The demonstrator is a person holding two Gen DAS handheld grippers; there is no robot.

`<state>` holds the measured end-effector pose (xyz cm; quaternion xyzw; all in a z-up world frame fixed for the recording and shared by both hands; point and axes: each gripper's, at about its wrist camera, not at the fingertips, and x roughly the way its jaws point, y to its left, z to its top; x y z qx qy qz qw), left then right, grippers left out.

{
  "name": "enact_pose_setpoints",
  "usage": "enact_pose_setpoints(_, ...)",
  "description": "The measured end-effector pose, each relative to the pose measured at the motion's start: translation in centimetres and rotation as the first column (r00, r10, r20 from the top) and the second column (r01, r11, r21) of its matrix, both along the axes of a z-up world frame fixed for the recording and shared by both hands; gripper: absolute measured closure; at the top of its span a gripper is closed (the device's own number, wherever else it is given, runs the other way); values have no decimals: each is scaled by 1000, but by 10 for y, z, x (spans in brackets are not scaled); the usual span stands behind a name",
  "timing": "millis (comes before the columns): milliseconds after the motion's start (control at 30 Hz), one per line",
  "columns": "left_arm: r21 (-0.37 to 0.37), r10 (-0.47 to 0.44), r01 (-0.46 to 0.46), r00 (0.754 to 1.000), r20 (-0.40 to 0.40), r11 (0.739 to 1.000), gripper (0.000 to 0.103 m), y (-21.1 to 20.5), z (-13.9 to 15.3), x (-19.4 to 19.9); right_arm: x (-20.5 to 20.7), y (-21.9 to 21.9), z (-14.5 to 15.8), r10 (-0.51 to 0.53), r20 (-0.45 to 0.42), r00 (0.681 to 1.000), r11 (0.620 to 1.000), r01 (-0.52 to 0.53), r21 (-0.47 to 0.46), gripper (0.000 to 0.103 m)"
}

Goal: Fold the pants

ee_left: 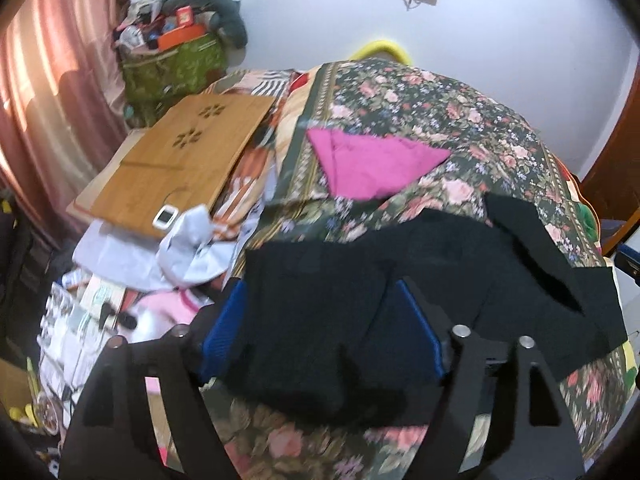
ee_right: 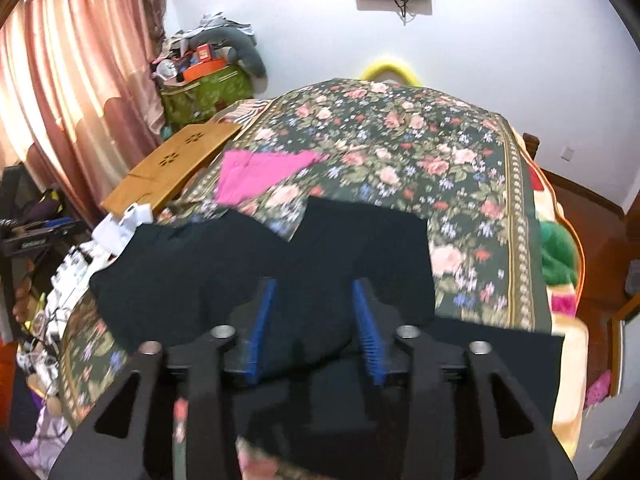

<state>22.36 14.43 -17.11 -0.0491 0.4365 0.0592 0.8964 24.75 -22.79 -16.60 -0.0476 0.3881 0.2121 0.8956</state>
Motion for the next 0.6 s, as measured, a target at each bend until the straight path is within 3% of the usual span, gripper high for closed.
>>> enact_pose_setpoints(100, 5, -16, 16, 1000, 2, 1000, 21, -9, 1, 24, 25, 9, -3, 15, 10, 1000, 1000, -15, -21, 41)
enact_pose_setpoints(300, 17, -41, 42, 999, -7, 999, 14, -24, -9, 65, 77, 34, -26, 61, -43, 997, 996, -63, -64, 41)
enact_pose_setpoints(600, 32, -82, 85, 993, -90, 996, 12, -37, -51, 117, 154, 64, -80, 93, -193, 977, 990, -112, -90, 41)
